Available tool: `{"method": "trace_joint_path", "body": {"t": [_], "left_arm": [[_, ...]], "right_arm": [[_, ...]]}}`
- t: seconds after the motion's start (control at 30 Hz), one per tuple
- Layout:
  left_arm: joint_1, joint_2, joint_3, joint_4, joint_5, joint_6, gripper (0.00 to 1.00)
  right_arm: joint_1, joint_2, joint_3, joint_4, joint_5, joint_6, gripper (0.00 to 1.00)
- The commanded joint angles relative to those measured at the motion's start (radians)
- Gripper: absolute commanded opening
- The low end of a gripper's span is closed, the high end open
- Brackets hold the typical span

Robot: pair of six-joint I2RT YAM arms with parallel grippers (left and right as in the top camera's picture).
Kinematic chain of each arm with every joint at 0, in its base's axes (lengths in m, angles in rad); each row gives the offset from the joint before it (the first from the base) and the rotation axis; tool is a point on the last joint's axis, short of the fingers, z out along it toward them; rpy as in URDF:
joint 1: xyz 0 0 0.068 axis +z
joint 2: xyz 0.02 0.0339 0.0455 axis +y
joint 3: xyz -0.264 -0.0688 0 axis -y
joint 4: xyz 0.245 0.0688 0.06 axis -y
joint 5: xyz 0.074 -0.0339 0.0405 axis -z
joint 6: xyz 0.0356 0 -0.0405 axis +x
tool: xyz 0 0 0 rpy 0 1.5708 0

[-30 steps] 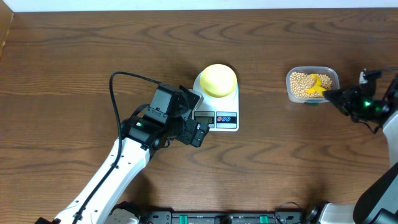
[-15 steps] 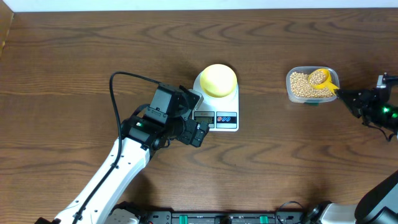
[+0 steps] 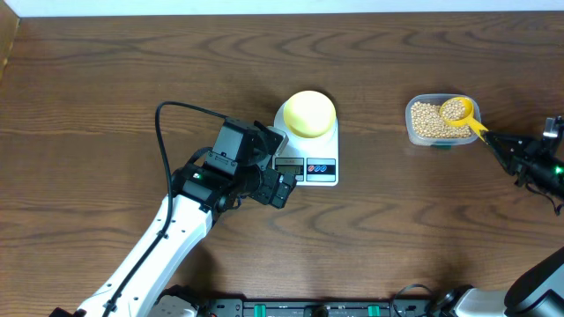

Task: Scoop item into bowl and weigh 50g on scale
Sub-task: 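Lift the filled scoop out of the tub with the right gripper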

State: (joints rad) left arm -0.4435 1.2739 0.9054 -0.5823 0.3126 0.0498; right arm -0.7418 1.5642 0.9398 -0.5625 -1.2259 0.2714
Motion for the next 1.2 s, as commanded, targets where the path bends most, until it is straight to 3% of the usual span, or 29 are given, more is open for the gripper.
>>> {"method": "trace_joint_path", "body": {"t": [0.0,0.33,0.6,0.9,1.17], "left_arm": [[-0.001,0.006,0.015,0.0,0.008,0.009,0.98],[-0.001,0.006,0.015,0.0,0.008,0.009,0.98],[-0.001,0.006,0.015,0.0,0.008,0.01,0.98],[-0.001,0.006,0.015,0.0,0.008,0.01,0.98],[-0.001,0.006,0.015,0.0,0.008,0.01,0.98]], "right_arm": [[-0.028,0.009,-0.039,0.032,-0.15,0.003,0.01],[-0.015,0.009,-0.066,0.043,-0.269,0.006,0.01],[0.077,0.009,-0.066,0.069,-0.266,0.06,0.01],[0.248,0.009,-0.066,0.233,-0.215,0.248,0.01],[0.444,0.009,-0.066,0.515,-0.142,0.539,0.01]]}}
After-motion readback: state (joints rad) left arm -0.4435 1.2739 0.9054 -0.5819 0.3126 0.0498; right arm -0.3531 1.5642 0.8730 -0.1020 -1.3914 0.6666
